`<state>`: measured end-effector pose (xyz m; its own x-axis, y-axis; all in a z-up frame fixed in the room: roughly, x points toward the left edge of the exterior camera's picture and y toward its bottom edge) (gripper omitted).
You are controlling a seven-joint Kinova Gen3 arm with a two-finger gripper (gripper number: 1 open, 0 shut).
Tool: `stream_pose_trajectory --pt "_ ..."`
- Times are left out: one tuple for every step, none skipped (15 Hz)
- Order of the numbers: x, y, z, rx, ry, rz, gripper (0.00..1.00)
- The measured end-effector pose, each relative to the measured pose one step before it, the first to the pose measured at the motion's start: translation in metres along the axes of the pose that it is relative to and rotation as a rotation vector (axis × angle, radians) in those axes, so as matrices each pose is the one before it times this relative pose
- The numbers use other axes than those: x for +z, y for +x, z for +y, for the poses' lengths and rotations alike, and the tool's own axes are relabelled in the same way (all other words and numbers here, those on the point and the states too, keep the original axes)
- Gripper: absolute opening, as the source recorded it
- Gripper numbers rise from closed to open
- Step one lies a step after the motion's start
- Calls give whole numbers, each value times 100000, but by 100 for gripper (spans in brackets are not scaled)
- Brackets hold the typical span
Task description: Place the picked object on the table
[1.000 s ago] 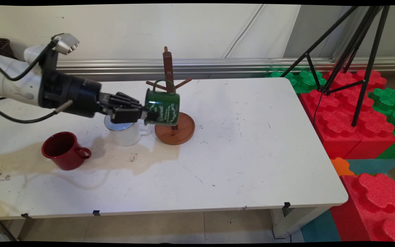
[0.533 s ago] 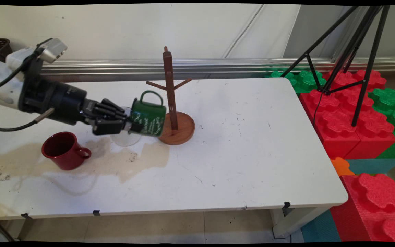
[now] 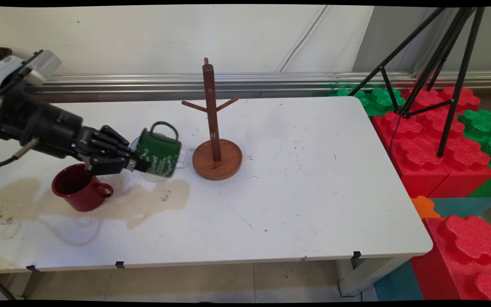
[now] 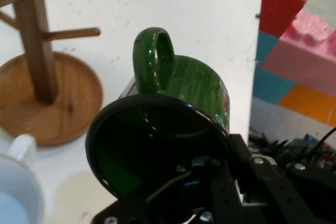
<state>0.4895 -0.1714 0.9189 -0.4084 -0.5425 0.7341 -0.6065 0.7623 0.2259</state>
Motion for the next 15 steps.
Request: stream_pose_trajectory --pt "-487 -55 -146 774 1317 -1332 0" --pt "-486 -53 -179 851 1478 -1360 0" --pt "-546 -65 -227 1026 1675 -1526 0" --pt "-516 -87 -262 1212 1737 -1717 0" --pt "-430 -95 -244 1276 1493 -1678 0" --pt "-277 -78 -153 830 960 -1065 0" --pt "-405 -149 -274 1285 1521 -1863 0" --pt "-247 -98 -189 856 946 -1209 0" --pt "-364 -182 -313 1151 1533 -1805 0" --pt "-391 -227 -386 1214 1823 -2050 0" --pt "-389 -262 -488 1197 2143 -2159 0" --pt "-244 -189 -411 769 1671 -1439 0" --pt "-179 -168 -440 778 1588 -1402 0" --pt "-175 -229 -494 763 1822 -1525 0" --pt "-95 -258 -513 862 1756 -1699 0"
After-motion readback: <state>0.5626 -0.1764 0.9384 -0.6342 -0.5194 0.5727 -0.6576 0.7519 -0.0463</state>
